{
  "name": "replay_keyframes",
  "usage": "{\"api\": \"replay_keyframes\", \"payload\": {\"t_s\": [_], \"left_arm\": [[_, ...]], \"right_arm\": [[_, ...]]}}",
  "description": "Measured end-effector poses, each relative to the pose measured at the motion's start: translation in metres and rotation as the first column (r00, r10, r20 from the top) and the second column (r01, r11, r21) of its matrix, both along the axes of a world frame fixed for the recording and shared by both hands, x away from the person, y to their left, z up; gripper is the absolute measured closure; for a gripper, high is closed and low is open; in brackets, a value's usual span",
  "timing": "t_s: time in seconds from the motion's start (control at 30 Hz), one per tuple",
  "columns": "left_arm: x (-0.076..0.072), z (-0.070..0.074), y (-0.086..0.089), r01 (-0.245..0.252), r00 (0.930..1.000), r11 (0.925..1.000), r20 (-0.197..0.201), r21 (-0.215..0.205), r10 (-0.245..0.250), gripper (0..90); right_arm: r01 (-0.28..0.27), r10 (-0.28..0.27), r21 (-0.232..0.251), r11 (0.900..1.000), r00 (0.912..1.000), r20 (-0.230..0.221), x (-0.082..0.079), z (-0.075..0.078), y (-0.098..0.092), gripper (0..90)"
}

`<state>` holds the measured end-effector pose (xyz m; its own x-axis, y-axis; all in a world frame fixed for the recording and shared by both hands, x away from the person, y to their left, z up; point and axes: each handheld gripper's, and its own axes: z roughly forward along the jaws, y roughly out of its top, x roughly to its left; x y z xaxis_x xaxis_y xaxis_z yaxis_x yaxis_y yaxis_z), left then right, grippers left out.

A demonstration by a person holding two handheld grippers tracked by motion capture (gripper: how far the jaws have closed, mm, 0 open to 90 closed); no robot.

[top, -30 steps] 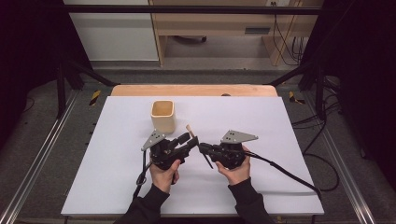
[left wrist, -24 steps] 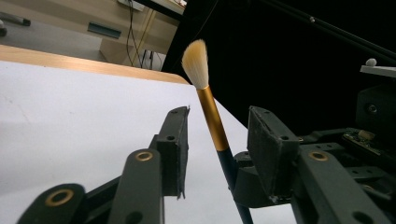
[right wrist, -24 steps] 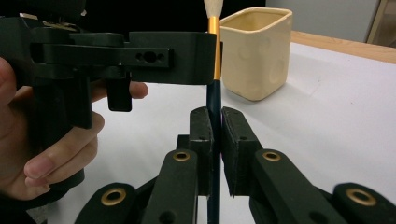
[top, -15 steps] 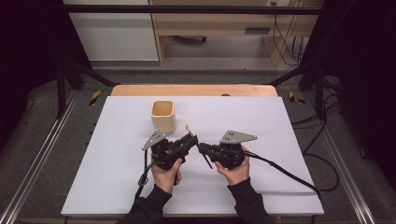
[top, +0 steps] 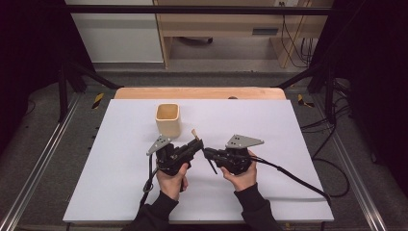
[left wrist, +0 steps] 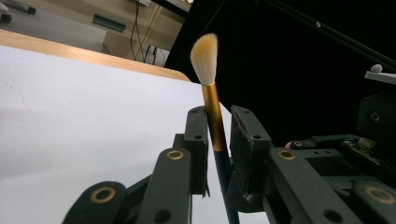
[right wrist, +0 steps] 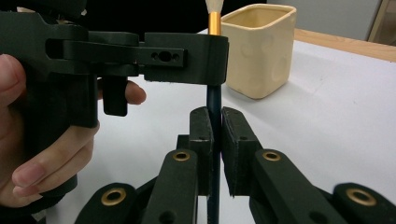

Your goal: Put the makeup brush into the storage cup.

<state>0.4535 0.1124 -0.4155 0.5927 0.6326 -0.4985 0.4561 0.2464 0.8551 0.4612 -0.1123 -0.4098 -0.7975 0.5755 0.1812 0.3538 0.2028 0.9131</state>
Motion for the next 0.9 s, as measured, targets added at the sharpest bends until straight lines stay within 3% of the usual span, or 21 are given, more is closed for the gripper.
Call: {"api": "replay_keyframes", "payload": {"t_s": [0.27, 0.9], "left_arm": [[-0.0008, 0.0007, -0.0005, 0.009, 0.9999, 0.9997, -0.006, -0.023, -0.009, 82.3], [-0.0021, 0.0031, -0.0013, 0.012, 0.9994, 0.9995, 0.032, 0.030, -0.013, 83.0]], "right_arm": [[-0.002, 0.002, 0.000, 1.000, 1.0000, -0.002, -0.0004, 0.0001, 0.0008, 83.5], [-0.005, 0.005, -0.004, 1.000, 1.0000, 0.000, -0.0002, -0.0009, 0.0019, 83.1]]}}
